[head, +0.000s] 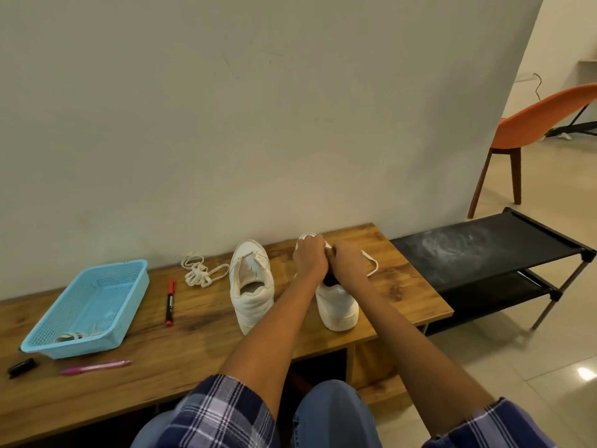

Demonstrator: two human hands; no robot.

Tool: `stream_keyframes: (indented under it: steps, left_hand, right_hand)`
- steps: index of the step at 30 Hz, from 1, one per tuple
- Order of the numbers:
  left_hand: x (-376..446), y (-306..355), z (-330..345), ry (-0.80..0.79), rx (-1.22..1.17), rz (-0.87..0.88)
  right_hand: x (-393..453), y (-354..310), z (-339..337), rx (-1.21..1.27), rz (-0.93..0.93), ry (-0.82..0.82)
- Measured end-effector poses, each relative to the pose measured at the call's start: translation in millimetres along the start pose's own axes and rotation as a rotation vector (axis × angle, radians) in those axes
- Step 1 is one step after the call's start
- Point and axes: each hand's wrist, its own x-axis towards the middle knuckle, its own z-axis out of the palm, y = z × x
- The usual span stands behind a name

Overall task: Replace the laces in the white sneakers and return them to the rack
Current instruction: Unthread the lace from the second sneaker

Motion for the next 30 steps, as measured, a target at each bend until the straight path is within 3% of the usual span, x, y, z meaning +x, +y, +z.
stream_keyframes:
  steps: [12, 17, 21, 23, 27, 30]
  left_hand:
    - [3, -7, 6, 0.044, 0.058, -0.066]
    - [3, 0, 5, -0.001, 0.097, -0.012]
    - [2, 2, 1, 0.003, 0.039, 0.000]
    - [1, -1, -2, 0.013, -0.034, -0.104]
    - [-1, -18, -4, -0.034, -0.415, -0.613]
    - [1, -15, -7, -0.007, -0.474, -0.628]
  right_hand:
    - [0, 5, 3, 0.074, 0.012, -0.108]
    - [2, 13, 8, 0.224, 0.119, 0.007]
    - [1, 11, 8, 0.242, 0.119, 0.009]
    - [0, 11, 8, 0.223, 0.103, 0.017]
    - [-2, 10, 4, 0.164, 0.038, 0.006]
    - [-1, 10, 3, 0.153, 0.026, 0.008]
